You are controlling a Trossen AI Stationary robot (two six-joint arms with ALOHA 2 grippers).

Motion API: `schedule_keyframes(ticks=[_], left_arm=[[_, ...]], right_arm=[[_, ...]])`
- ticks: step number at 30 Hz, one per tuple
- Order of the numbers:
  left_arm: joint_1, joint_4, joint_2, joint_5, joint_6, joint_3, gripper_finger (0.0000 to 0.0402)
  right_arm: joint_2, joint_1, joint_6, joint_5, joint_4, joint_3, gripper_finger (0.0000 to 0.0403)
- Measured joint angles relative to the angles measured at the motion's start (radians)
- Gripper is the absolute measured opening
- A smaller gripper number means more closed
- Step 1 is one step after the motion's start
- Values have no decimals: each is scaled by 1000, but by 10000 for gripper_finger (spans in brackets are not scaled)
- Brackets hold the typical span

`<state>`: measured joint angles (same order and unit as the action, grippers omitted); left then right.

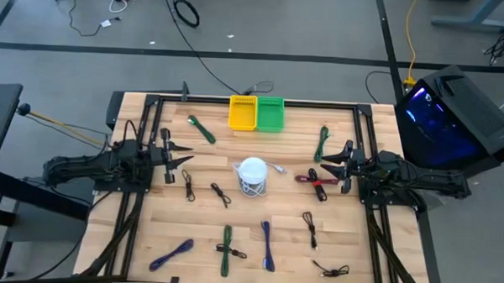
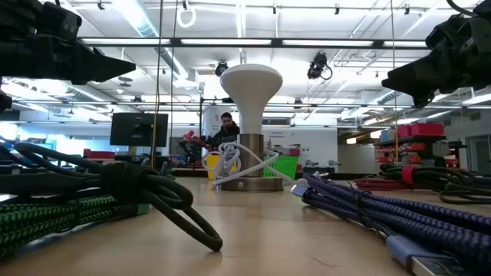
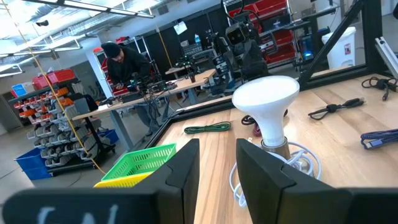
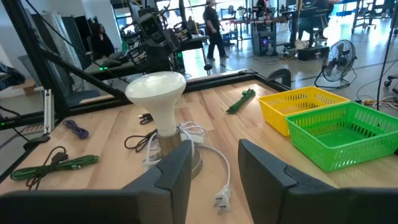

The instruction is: Pick & Place USB Port

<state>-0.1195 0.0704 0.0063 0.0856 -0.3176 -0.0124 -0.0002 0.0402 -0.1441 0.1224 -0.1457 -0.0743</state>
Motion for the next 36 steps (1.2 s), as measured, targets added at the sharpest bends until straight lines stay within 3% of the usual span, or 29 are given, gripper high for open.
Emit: schedule_keyframes(ticks=[16, 23, 29, 34, 36], left_arm=[[0, 38, 0, 0, -60, 0, 110], [0, 37, 0, 0, 103, 0, 110], [-1, 55, 0, 3, 187, 0, 110], [-1, 52, 0, -1, 229, 0, 110], [-1, 53, 0, 0, 229, 0, 110]], right_arm=[[0, 0, 0, 0, 4, 0, 134], [0, 0, 1, 9, 172, 0, 134], [0, 0, -39, 132, 409, 0, 134], [13, 0, 55, 411, 529, 0, 134], [34, 0, 127, 464, 570, 0, 134]])
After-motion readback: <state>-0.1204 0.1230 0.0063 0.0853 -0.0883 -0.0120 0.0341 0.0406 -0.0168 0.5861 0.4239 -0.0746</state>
